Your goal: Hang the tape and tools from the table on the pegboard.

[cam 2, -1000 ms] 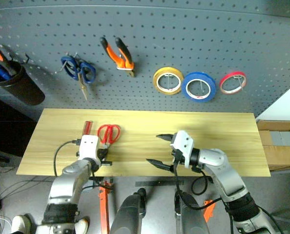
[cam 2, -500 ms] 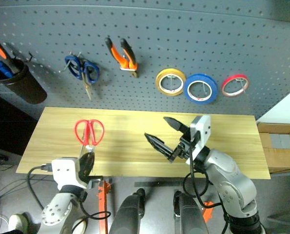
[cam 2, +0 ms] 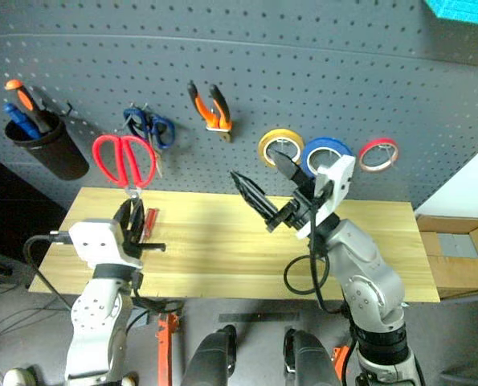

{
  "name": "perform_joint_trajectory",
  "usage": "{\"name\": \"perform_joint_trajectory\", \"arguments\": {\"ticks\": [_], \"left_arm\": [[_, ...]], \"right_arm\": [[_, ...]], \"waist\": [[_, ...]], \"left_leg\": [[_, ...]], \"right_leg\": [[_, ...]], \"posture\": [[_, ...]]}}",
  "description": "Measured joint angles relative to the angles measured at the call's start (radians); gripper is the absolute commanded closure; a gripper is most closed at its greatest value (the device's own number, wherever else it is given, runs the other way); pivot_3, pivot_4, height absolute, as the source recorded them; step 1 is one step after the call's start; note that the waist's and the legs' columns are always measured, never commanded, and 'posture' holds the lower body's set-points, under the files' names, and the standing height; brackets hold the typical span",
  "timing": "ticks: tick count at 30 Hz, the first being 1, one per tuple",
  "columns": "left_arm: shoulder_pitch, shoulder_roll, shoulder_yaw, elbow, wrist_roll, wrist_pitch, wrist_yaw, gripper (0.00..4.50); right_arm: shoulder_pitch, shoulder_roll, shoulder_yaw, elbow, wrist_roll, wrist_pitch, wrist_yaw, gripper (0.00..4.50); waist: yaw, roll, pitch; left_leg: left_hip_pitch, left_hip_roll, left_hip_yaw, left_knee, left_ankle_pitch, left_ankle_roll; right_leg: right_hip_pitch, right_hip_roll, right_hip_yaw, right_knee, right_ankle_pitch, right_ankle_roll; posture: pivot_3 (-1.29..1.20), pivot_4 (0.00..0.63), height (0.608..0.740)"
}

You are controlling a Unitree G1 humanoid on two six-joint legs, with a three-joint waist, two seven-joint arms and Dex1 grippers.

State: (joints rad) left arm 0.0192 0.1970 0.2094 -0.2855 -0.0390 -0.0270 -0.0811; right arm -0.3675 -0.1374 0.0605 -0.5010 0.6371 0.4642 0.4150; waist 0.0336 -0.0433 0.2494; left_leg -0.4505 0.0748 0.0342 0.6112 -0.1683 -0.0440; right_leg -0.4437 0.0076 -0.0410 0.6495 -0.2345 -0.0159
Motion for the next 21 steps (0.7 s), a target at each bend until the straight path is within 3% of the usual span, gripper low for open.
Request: {"name": "perform_joint_trajectory", "arguments": {"ticks": [12,21], "left_arm": [[-0.171,0.043,-0.003,0.219,-0.021,-0.098,-0.041,4.26],[-0.223,0.015,-0.023,0.285,-0.035,-0.010,-0.037,4.26]], "right_arm": [[-0.008,0.002,0.015,0.038,-0.067,-0.064,0.016,0.00],[-0.007,-0.015,0.031,0.038,-0.096,-0.066,0.022,0.00]], "waist": [[-0.005,-0.003,-0.041],[-0.008,-0.003,-0.052]], "left_leg": [[0.010,0.002,0.003,0.002,0.000,0.000],[0.018,0.004,0.005,0.004,0.001,0.001]], "right_leg": [[0.007,0.005,0.003,0.005,0.001,-0.001],[0.010,0.005,0.005,0.014,0.002,-0.003]], "posture": [[0.07,0.136,0.740],[0.05,0.138,0.740]]}}
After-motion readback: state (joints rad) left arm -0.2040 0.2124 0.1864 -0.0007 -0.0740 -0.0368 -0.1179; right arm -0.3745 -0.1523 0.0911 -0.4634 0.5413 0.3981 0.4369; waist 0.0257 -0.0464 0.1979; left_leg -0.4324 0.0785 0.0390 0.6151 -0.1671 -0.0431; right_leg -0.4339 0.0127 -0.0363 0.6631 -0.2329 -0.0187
